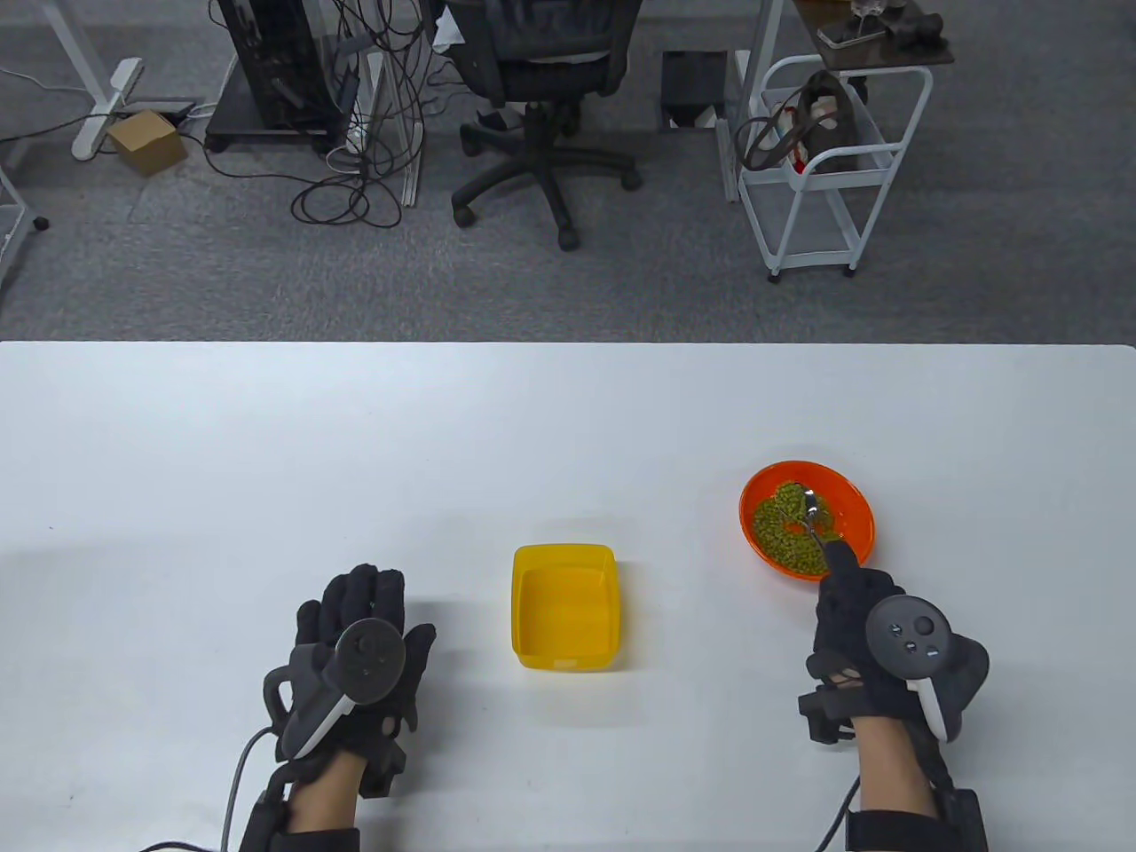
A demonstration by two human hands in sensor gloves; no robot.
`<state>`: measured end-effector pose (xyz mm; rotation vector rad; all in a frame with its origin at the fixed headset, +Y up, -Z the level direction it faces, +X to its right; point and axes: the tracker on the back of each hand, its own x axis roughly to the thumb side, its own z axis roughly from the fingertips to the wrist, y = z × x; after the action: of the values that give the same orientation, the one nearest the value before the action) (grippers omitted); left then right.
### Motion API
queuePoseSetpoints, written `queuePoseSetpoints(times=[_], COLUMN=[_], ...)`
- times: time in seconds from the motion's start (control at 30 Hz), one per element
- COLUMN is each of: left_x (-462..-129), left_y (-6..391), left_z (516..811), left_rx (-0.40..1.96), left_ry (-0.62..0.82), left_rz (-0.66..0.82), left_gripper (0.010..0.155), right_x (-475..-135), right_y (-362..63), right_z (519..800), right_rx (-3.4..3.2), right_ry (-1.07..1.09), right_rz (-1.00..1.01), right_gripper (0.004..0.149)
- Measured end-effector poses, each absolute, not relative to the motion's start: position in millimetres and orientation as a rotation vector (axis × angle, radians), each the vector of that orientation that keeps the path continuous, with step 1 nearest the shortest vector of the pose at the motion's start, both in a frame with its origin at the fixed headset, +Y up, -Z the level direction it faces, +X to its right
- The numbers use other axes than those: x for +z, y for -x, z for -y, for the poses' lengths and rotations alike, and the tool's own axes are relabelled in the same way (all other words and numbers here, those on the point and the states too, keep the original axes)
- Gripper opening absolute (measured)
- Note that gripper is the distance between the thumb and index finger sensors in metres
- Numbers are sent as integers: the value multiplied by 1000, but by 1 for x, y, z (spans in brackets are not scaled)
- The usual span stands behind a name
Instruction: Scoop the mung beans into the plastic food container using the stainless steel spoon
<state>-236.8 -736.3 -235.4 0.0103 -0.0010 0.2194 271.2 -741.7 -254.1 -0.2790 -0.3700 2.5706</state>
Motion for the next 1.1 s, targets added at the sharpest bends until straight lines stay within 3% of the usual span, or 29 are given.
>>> queuePoseSetpoints(times=[0.33, 0.63, 1.1], left_x=[-235, -235, -236], left_y=[236, 237, 235], left_z=[737, 737, 738], left_rx=[214, 195, 156], left_ry=[0, -11, -1], left_rz=[1, 0, 3], left_gripper=[74, 74, 74], right_x=[-251, -238, -241], right_y=[-206, -135, -129], right_z=[727, 730, 740], right_rx=[2548, 2553, 2575], right_ry=[-49, -370, -489], right_rz=[424, 340, 172], right_gripper=[44, 43, 42])
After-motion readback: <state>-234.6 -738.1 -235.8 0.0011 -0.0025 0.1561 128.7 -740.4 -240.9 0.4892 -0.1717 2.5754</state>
